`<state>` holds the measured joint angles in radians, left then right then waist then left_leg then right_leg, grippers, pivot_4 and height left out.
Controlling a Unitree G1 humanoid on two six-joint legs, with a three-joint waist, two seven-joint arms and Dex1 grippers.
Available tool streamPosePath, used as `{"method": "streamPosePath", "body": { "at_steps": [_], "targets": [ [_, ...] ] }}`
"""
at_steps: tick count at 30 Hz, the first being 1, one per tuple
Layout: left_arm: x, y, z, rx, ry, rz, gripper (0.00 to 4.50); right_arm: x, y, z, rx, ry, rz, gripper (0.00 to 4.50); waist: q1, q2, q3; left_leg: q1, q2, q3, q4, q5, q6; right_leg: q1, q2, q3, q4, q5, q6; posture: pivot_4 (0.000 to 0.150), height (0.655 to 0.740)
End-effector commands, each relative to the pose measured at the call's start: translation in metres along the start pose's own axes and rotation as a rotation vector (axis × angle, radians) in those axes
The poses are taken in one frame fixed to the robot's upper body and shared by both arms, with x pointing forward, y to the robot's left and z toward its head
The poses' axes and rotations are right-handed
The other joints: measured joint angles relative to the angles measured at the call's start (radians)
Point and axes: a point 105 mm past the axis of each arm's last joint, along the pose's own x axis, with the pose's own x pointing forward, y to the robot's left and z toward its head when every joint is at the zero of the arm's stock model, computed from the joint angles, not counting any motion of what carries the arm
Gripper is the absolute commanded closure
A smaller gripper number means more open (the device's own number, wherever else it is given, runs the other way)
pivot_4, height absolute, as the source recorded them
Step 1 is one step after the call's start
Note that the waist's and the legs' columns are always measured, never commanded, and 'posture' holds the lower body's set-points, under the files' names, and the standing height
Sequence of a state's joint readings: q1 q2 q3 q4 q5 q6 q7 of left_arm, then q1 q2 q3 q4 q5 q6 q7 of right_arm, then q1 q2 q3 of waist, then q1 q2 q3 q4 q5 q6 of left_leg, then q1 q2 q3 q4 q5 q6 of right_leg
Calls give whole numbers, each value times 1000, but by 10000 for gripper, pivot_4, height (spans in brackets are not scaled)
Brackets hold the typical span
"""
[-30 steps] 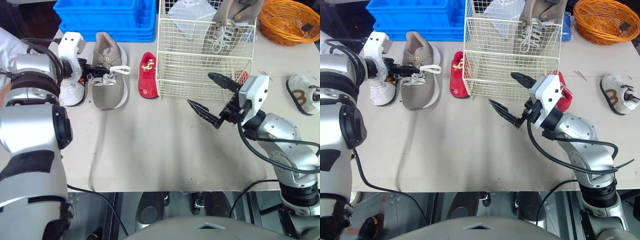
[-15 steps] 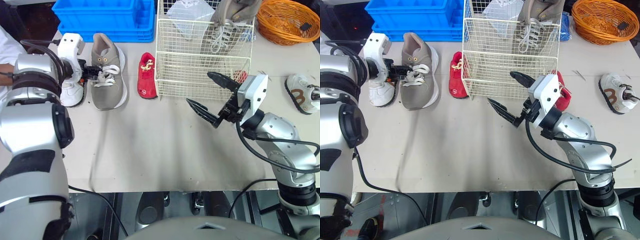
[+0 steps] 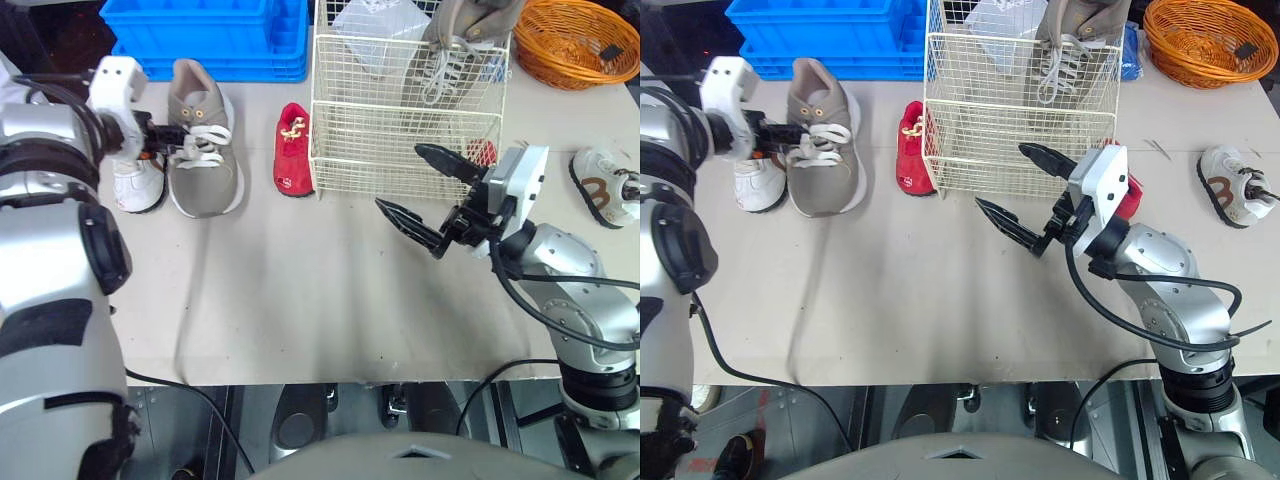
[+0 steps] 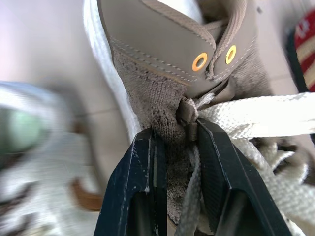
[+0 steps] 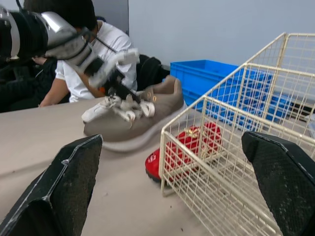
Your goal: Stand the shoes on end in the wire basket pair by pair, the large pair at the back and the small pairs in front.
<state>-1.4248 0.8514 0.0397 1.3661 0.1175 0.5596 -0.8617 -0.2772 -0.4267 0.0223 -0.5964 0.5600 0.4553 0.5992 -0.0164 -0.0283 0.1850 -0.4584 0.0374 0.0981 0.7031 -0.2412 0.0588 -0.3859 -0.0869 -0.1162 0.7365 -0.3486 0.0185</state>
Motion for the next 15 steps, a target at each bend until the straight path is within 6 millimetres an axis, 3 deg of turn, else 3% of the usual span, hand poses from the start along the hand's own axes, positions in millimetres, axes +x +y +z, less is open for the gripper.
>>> {"method": "streamPosePath", "body": {
  "at_steps": [1,6,15],
  "targets": [
    [-31,7,52,23,-202,25,38799,-2,0,11,-21,-33,11,0,2,0,0,-1,0,0,0,0,0,-1,0,0,0,0,0,1500,6860],
    [-50,-4,97,42,-397,0,38799,-2,-4,13,-28,-36,1,0,9,-2,0,-5,0,-3,2,0,0,-2,-1,-4,0,0,0,1500,6860],
    [-76,-65,176,172,-851,-156,38799,-2,-13,17,-53,-54,-44,0,6,-2,0,-6,-1,-4,4,0,0,-2,-1,-5,2,0,0,1500,6860]
  ]
}}
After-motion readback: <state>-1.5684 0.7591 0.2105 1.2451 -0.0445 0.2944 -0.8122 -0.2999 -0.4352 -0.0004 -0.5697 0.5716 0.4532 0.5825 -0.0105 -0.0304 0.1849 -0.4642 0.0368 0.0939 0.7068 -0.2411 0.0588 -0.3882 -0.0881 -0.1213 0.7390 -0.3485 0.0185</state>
